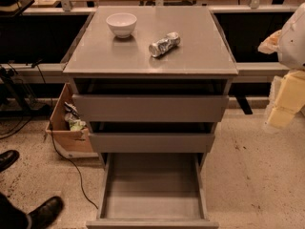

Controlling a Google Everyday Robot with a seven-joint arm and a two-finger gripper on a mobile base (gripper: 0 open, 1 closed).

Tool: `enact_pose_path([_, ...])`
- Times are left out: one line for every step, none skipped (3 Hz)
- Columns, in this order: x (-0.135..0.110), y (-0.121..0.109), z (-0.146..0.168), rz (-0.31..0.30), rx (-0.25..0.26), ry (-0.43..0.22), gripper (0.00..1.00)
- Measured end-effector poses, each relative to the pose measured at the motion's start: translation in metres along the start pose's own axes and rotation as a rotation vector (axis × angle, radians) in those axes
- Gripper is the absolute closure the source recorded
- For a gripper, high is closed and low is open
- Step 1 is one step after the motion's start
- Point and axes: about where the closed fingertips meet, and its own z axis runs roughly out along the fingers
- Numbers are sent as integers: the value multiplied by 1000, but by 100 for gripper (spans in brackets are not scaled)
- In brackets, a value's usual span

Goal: Close bottom drawer

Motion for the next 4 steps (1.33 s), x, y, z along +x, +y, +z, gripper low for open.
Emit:
enact_pose_path([0,0,0,0,0,0,0])
enact_pose_path([8,8,26,8,-10,-20,0])
enact_pose_path([26,36,109,0,-59,-91,0])
enact_pose_path([33,54,174,-3,-88,-141,0])
